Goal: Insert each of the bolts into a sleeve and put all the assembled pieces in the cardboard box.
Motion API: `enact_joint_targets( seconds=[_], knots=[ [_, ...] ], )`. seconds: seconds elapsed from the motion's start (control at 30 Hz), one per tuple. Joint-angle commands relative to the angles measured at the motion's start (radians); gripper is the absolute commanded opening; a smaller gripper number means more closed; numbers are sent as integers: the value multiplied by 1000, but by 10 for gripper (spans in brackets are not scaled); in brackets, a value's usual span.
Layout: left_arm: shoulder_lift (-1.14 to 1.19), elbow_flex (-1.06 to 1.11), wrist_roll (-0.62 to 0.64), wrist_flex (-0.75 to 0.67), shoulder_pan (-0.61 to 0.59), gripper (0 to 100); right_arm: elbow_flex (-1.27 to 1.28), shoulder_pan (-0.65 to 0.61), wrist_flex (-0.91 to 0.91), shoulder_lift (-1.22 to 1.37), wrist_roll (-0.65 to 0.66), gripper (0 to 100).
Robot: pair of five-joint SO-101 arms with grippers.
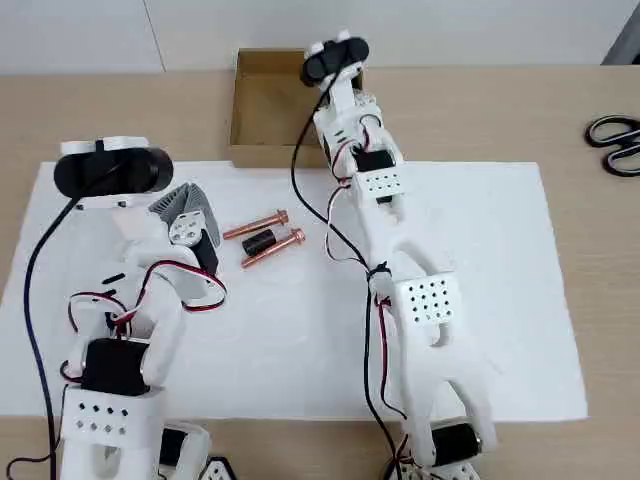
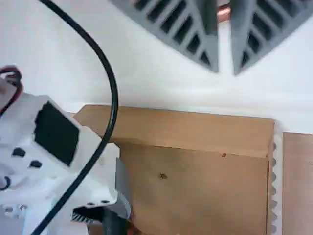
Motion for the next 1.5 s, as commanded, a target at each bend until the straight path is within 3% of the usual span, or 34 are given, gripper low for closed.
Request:
enact_joint_targets(
  seconds=[0.0, 0.33, 0.6, 0.8, 0.93, 1.03, 1.17, 1.33, 1.47],
  knots=[
    [-11, -2, 8, -28, -5, 6, -135, -4, 88, -19, -6, 255],
    [-11, -10, 57, -28, -5, 6, -203, -15, 194, -30, -8, 259],
    [-48, -10, 63, -23, -6, 6, -637, -202, 990, -168, -11, 259],
    [-222, -2, 58, 9, -15, 6, -643, -288, 1171, -229, -26, 259],
    [-305, -2, 57, 143, -23, 6, -640, -320, 1208, -291, -164, 259],
    [-348, -5, 57, 210, -124, 6, -640, -317, 1205, -298, -244, 259],
    [-416, -8, 57, 213, -394, 6, -641, -317, 1205, -295, -351, 259],
    [-520, 4, -46, 235, -632, 6, -640, -332, 1213, -282, -361, 259],
    [-608, 53, -121, 284, -744, 6, -640, -395, 1201, -211, -361, 259]
  ],
)
